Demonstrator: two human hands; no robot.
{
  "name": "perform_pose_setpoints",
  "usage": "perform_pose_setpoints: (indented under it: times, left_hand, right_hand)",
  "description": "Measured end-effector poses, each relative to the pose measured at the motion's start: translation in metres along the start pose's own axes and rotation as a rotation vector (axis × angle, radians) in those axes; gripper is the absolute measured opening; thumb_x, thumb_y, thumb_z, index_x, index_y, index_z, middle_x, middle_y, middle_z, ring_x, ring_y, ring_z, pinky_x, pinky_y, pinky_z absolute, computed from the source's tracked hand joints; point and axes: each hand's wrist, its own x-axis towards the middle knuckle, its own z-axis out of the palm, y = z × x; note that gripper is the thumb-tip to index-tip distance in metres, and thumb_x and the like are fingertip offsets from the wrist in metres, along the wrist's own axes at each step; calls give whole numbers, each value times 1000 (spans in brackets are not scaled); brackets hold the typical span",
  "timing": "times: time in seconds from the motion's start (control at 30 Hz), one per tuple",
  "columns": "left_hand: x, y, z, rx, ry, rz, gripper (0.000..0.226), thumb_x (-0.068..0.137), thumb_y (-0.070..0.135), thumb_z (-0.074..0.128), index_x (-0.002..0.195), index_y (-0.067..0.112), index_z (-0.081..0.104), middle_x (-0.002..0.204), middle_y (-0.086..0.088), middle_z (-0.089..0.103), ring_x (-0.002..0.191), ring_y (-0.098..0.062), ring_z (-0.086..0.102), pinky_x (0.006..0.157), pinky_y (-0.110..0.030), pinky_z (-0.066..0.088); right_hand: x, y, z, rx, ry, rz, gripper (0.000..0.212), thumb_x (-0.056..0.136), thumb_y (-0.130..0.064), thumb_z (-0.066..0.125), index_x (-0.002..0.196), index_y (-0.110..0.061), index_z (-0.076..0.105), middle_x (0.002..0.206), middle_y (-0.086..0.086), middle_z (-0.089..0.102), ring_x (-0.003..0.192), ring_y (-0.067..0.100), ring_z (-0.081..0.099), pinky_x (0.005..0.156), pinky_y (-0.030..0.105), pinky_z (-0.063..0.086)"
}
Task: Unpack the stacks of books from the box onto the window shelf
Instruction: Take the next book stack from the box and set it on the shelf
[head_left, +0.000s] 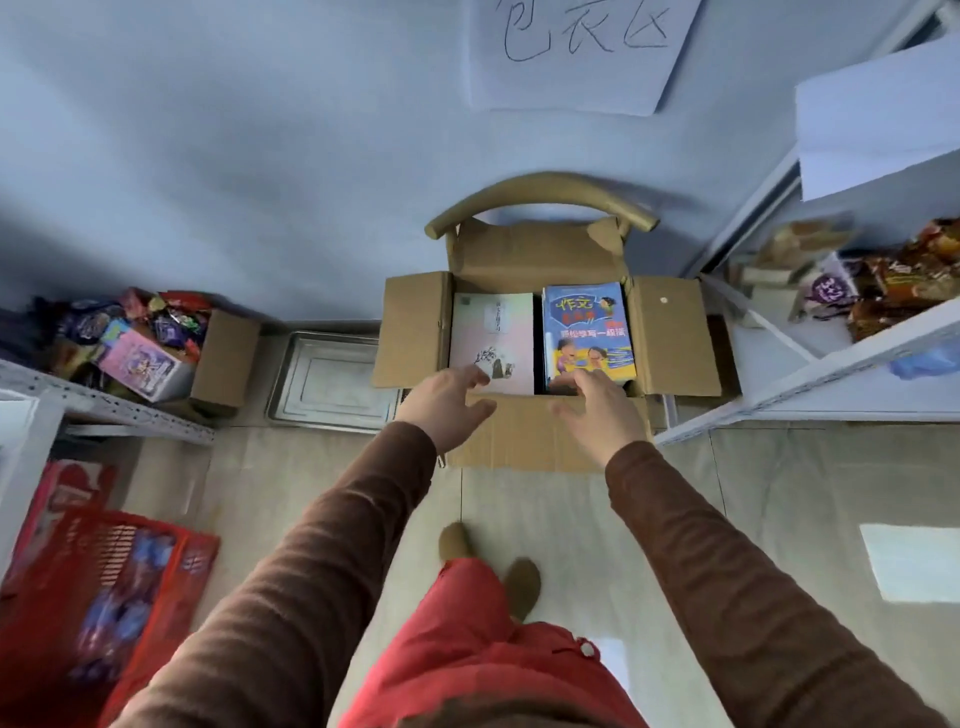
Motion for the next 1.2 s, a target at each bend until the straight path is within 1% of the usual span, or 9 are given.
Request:
perform_pose_setpoints:
  times: [0.27, 0.43, 0.57, 0.73, 0.87, 0.97, 1.03, 1.13, 1.2]
  left_hand:
    - [138, 11, 40, -111, -128, -70, 53, 95, 32, 63, 143, 13, 50, 141, -10, 59, 125, -27, 58, 105, -40, 46]
    - [207, 14, 79, -180, -214, -177, 62, 93, 36, 63, 148, 14, 43, 143, -11, 58, 126, -29, 58, 105, -40, 46]
    - [250, 13, 111, -378, -245, -355, 65, 93, 36, 65, 148, 11, 41, 144, -14, 56, 127, -31, 56, 105, -38, 46]
    - [285, 13, 151, -579, -210, -501, 71, 90, 35, 70, 147, 7, 39, 144, -13, 56, 126, -30, 57, 100, -32, 45]
    - [304, 19, 175, -637, -205, -535, 61, 89, 40, 71, 136, 9, 47, 129, -11, 67, 100, -22, 67, 84, -33, 55]
    - [311, 20, 187, -655, -173, -585, 51, 87, 41, 72, 121, 8, 53, 121, -12, 69, 101, -26, 69, 90, -41, 58]
    - [312, 22, 193, -614, -132, -583, 49, 84, 42, 75, 114, 9, 55, 116, -11, 69, 98, -26, 69, 85, -39, 58]
    - [312, 26, 194, -646, -75, -622, 62, 76, 43, 80, 120, 5, 58, 118, -13, 68, 101, -30, 70, 87, -46, 60]
    - [309, 31, 191, -794, -53, -673, 76, 63, 47, 84, 121, 5, 60, 118, -14, 68, 98, -33, 73, 83, -50, 62]
  right_hand:
    - [109, 47, -3, 39, -10, 180, 42, 92, -26, 64, 131, -14, 55, 129, 10, 58, 121, 28, 54, 99, 37, 43]
    - [157, 81, 6, 32, -29, 293, 51, 94, -26, 62, 141, -16, 47, 142, 9, 50, 132, 26, 45, 108, 36, 37]
    - [183, 109, 18, 34, -68, 346, 59, 96, -26, 59, 150, -15, 36, 155, 5, 38, 144, 25, 33, 116, 36, 29]
    - [205, 136, 38, 16, -87, 350, 73, 96, -24, 60, 157, -13, 22, 167, 6, 17, 154, 22, 15, 124, 33, 14]
    - [207, 143, 55, -44, -74, 323, 83, 94, -26, 61, 159, -13, 12, 168, 10, 2, 155, 24, 4, 123, 30, 3]
    - [208, 147, 62, -99, -44, 313, 86, 92, -32, 62, 159, -10, 13, 168, 11, 1, 155, 26, 6, 123, 30, 4]
    - [209, 151, 62, -128, -40, 313, 86, 91, -35, 62, 158, -10, 15, 168, 12, 2, 154, 27, 9, 123, 31, 7]
    - [209, 152, 60, -113, -52, 302, 85, 92, -36, 61, 158, -11, 15, 168, 12, 1, 153, 28, 10, 123, 32, 10]
    - [209, 153, 58, -68, -46, 301, 83, 93, -35, 60, 158, -11, 15, 168, 10, 2, 154, 26, 9, 124, 32, 11]
